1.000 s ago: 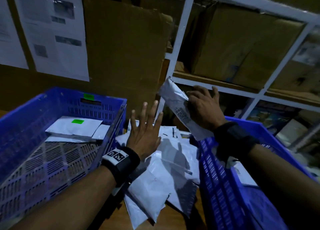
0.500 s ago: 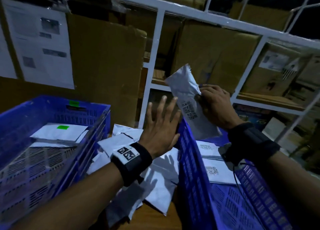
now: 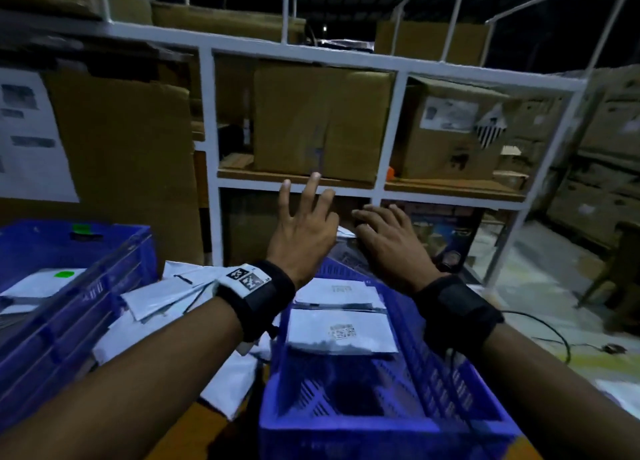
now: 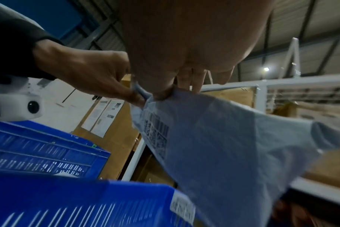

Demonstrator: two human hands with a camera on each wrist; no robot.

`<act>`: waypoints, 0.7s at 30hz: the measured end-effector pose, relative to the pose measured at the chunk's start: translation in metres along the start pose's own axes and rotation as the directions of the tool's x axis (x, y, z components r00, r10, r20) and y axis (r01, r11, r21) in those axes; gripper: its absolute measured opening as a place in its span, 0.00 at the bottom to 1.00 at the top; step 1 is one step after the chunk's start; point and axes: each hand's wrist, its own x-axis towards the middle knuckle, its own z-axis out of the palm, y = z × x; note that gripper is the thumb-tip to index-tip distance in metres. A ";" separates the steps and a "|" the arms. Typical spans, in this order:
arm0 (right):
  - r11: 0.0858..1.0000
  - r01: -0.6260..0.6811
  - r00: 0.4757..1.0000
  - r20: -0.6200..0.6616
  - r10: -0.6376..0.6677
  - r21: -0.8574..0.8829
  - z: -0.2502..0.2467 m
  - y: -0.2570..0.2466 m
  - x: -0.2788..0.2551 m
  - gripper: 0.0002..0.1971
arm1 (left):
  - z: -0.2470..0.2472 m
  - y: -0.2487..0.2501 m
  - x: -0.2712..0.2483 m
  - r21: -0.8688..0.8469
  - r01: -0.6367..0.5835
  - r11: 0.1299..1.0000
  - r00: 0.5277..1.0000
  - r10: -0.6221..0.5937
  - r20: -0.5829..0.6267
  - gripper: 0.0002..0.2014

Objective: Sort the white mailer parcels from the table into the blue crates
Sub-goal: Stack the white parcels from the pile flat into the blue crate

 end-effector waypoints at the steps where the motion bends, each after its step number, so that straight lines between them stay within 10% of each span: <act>1: 0.998 -0.045 0.998 0.045 0.043 0.048 0.002 0.003 -0.007 0.22 | -0.001 0.006 0.000 0.004 0.012 1.000 0.999 -0.012 0.034 0.10; 8: 0.981 -0.175 0.964 0.216 0.153 0.086 0.032 0.024 -0.037 0.13 | 0.002 0.035 0.009 0.014 0.054 0.998 0.979 -0.056 0.195 0.13; 13: 0.973 -0.230 0.962 0.153 0.228 -0.005 0.043 0.024 -0.021 0.10 | 0.024 0.053 0.014 0.015 0.169 0.986 0.966 -0.168 0.197 0.46; 21: 0.962 -0.265 0.841 0.474 0.261 -0.058 0.061 0.033 -0.007 0.15 | 0.056 0.098 0.007 -0.158 0.316 0.935 0.852 -0.207 0.481 0.55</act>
